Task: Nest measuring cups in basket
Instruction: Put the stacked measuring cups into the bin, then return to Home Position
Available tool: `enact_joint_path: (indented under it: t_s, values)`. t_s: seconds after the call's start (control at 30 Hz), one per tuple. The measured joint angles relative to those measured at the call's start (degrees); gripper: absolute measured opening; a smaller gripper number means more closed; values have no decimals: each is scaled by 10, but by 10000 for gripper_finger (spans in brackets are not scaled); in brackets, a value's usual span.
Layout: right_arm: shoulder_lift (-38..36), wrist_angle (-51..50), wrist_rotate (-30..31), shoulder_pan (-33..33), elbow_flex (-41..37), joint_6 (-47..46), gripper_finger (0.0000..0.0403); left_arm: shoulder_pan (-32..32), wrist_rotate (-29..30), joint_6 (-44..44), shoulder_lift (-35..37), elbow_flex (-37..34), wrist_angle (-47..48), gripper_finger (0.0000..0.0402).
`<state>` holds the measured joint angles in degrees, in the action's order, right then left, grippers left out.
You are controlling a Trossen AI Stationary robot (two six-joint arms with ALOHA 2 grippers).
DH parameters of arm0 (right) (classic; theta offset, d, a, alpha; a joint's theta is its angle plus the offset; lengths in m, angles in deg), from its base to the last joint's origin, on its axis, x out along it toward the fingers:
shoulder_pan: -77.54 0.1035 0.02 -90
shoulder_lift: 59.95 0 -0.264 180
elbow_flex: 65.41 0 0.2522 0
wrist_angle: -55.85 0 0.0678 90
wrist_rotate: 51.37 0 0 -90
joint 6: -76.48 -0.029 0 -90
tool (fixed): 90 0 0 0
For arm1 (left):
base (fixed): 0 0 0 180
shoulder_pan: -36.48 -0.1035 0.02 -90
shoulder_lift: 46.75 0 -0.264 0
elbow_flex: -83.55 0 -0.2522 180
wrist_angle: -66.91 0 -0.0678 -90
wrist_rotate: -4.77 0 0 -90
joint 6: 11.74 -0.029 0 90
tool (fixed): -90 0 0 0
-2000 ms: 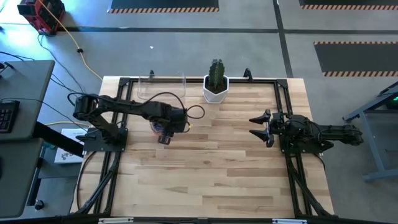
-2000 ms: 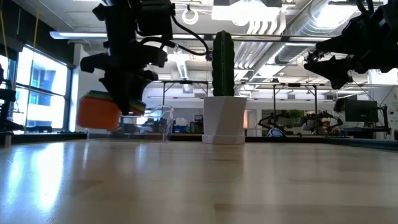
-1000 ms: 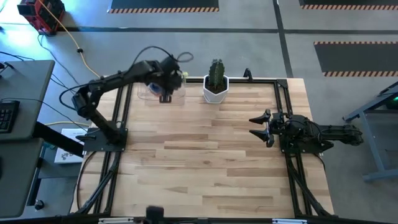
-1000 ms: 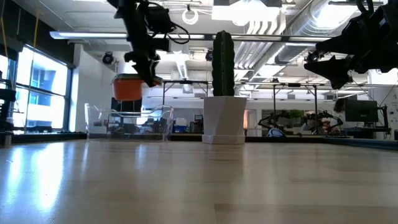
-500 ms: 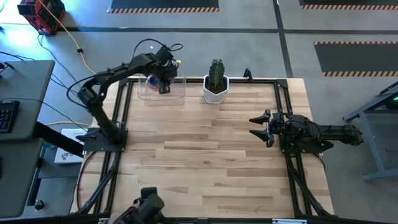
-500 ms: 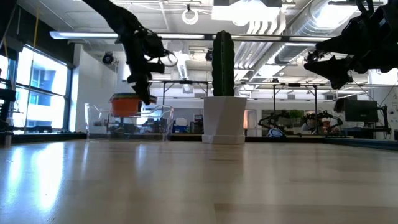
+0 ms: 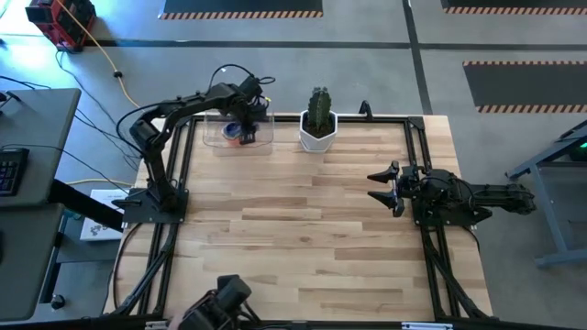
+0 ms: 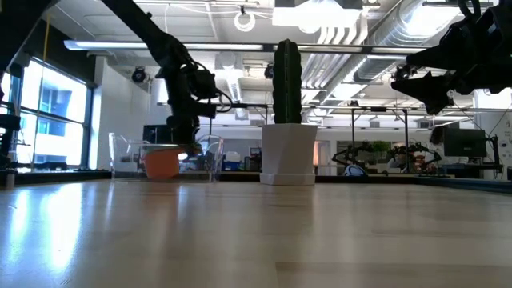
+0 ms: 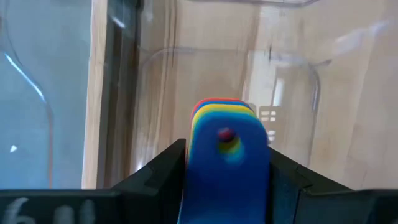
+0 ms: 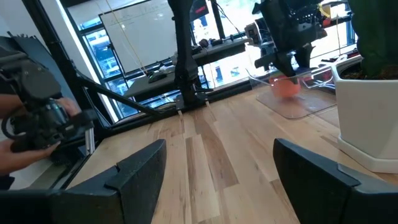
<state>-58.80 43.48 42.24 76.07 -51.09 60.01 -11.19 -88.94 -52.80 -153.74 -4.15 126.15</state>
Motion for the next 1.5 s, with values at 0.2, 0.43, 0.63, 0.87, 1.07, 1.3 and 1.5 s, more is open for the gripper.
enact_joint_path:
  t_s: [0.2,0.43,0.63,0.87,1.07,1.3,1.5]
  values:
    - [0,0,0,0,0,0,287,0,-12,3,-2,0,-8,150]
    - [0,0,0,0,0,0,287,1,-13,16,-2,0,-8,153]
    - [0,0,0,0,0,0,287,1,-18,29,-2,0,-7,165]
    - [0,0,0,0,0,0,287,10,-14,29,-2,0,-7,212]
    - [0,0,0,0,0,0,287,13,-34,30,12,0,4,243]
    - [0,0,0,0,0,0,287,14,-50,34,89,0,21,250]
    - [0,0,0,0,0,0,287,36,-115,86,184,-4,54,251]
